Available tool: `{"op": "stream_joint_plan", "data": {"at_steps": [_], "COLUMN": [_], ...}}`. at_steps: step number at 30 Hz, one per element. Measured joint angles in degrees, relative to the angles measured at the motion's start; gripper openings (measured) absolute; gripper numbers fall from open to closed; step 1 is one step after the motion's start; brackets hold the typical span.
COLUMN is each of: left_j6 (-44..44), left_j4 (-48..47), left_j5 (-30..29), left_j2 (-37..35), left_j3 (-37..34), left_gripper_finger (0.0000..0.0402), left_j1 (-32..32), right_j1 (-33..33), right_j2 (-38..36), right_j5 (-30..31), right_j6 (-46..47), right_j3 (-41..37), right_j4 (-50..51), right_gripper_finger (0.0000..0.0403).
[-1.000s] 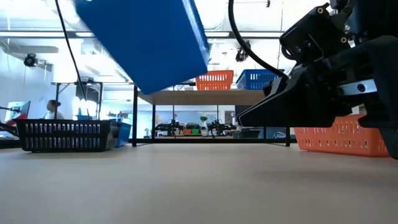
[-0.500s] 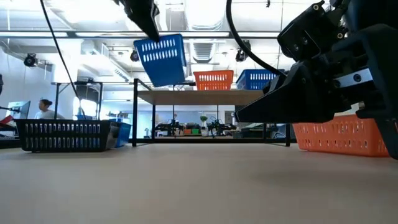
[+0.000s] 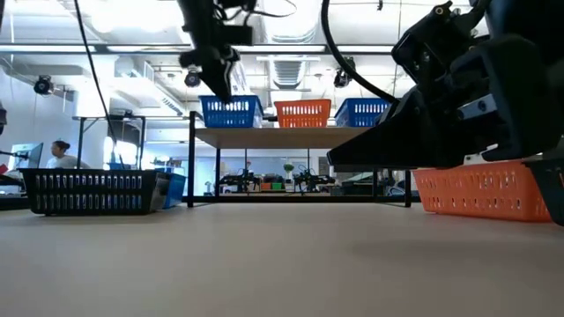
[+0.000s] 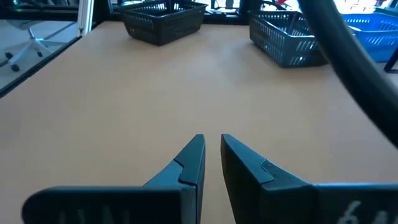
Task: Stack baskets on shelf by color
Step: Put the bottom blue basket on the shelf, then stack the top orange basket on top of the orange basket on the shelf
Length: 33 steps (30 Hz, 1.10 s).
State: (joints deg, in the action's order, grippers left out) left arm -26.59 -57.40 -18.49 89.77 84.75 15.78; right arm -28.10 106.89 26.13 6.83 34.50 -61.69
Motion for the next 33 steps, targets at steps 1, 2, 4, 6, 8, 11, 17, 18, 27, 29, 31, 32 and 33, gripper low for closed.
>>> {"op": "stream_joint_plan", "data": {"at_steps": [1, 2, 4, 6, 8, 11, 17, 18, 27, 29, 31, 32, 33], "left_j6": [-0.6, -1.2, -2.4, -3.3, -4.3, -4.5, -5.3, -5.3, -3.7, -3.6, -1.4, 0.1, 1.6], "left_j4": [0.7, 1.1, 2.1, 3.3, 3.5, 4.7, 5.1, 5.1, 3.6, 2.6, 2.4, 2.4, 2.5], "left_j5": [-0.1, -0.1, -0.3, -0.8, -1.2, -1.6, -2.0, -2.0, -3.9, -4.6, -4.6, -4.6, -4.4], "left_j2": [0.5, 1.0, 1.5, 1.7, 1.7, 1.2, 0.6, 0.6, -0.1, -1.6, -4.1, -5.3, -6.8], "left_j3": [0.0, 0.0, 0.0, 0.0, 0.0, 0.0, -0.1, -0.1, 0.3, 1.0, 1.1, 1.0, 0.6], "left_gripper_finger": [0.0015, 0.0015, 0.0015, 0.0015, 0.0016, 0.0026, 0.0068, 0.0076, 0.0140, 0.0150, 0.0155, 0.0156, 0.0157], "left_j1": [0.0, 0.0, 0.1, 0.3, 0.7, 1.8, 3.9, 4.1, 4.5, 4.4, 4.1, 4.0, 3.6], "right_j1": [0.0, 0.0, 0.0, 0.0, 0.0, 0.0, 0.0, 0.0, 0.0, 0.0, -0.2, -0.2, -0.3], "right_j2": [0.0, 0.0, 0.0, 0.0, 0.0, 0.0, 0.0, 0.0, -0.9, -2.5, -4.5, -5.7, -7.1], "right_j5": [0.0, 0.0, 0.0, 0.0, 0.0, 0.0, 0.0, 0.0, 0.0, 0.0, 0.0, -0.1, -0.1], "right_j6": [0.0, 0.0, 0.1, 0.2, 0.8, 1.2, 1.7, 1.7, 1.6, 1.5, 1.5, 1.2, 1.2], "right_j3": [0.0, 0.0, 0.0, 0.0, 0.0, 0.0, 0.0, 0.0, 0.0, 0.0, 0.0, 0.0, 0.0], "right_j4": [0.0, 0.0, 0.0, 0.0, -0.1, -0.3, -0.5, -0.6, 0.0, 0.9, 2.8, 4.7, 6.9], "right_gripper_finger": [0.0043, 0.0043, 0.0043, 0.0043, 0.0043, 0.0043, 0.0043, 0.0043, 0.0043, 0.0043, 0.0043, 0.0043, 0.0043]}}
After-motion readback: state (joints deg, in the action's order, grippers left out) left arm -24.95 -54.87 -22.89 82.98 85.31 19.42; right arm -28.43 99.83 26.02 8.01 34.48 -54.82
